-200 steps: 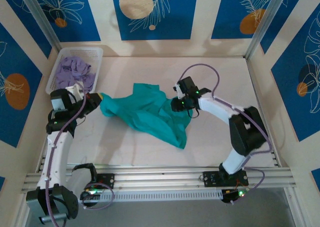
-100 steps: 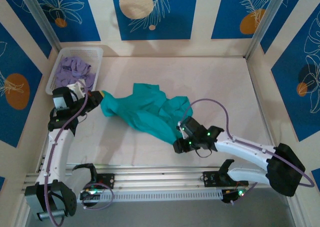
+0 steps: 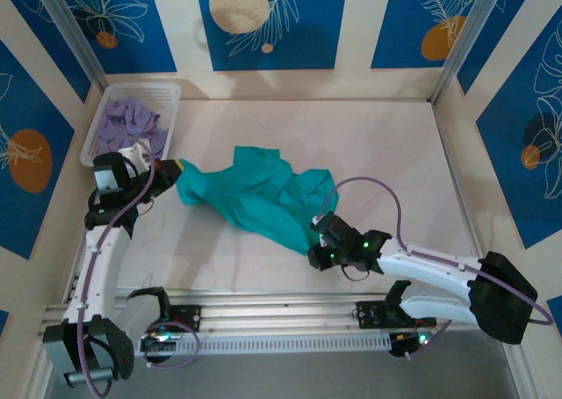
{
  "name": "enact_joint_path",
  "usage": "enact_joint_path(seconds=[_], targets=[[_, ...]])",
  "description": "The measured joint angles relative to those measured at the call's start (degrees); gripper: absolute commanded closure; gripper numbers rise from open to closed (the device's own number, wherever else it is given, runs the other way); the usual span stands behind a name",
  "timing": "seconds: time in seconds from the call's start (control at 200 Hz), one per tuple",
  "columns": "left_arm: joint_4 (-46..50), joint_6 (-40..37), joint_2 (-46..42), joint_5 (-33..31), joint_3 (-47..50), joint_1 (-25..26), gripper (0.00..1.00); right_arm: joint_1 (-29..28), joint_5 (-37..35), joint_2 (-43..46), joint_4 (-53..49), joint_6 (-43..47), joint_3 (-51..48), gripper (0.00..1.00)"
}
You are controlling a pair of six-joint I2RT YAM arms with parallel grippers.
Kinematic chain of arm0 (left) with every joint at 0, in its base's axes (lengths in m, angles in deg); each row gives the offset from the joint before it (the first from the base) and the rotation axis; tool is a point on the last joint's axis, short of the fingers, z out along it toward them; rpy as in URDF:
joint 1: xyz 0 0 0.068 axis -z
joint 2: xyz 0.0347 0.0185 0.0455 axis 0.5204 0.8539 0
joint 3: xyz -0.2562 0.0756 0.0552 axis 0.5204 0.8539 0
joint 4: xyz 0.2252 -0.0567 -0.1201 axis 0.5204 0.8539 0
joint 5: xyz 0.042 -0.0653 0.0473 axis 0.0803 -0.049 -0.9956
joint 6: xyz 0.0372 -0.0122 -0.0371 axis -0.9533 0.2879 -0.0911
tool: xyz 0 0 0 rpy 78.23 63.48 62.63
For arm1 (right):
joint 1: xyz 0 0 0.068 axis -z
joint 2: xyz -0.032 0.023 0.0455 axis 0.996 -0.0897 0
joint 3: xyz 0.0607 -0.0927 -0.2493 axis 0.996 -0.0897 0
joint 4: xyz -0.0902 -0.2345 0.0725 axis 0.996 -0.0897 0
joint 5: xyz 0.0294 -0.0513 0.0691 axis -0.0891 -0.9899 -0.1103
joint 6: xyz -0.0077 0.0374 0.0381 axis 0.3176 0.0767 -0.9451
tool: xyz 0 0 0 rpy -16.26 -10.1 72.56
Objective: Fold the inside-out t-shirt
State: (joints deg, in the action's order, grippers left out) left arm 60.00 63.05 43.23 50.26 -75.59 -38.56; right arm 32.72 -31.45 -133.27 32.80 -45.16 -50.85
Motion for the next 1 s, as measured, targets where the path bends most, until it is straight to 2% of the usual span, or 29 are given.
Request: enact_joint_path(seconds=[0.31,0.445,0.605,0.73,0.855,1.0], targets=[[0.0,0.0,0.0,-0.02,0.13,0.0,1.0,-0.83,-0.94,-0.37,0.98,-0.02,-0.61,0.77],[-0.02,0.0,0.02,0.0,0.37,0.0,1.0,-1.18,-1.42,-0.74,1.49,-0.09,-0.68,0.85],[-0.02,-0.02,0.04,-0.02,0.42,0.02,1.0,-1.51,-2.47,-0.68,1.77,-0.04,-0.68,1.0],[0.0,-0.09,0.07,-0.04,0.44,0.02,1.0,-1.36,-3.58,1.14,1.16,0.09,-0.66,1.0],[0.04,-0.2,0.07,-0.26,0.44,0.09,1.0,1.22,-3.52,5.81,0.28,1.14,-0.44,1.0],[0.66,-0.2,0.39,-0.55,-0.07,0.13,1.0,9.29,0.59,10.21,-0.26,3.21,2.03,1.0]])
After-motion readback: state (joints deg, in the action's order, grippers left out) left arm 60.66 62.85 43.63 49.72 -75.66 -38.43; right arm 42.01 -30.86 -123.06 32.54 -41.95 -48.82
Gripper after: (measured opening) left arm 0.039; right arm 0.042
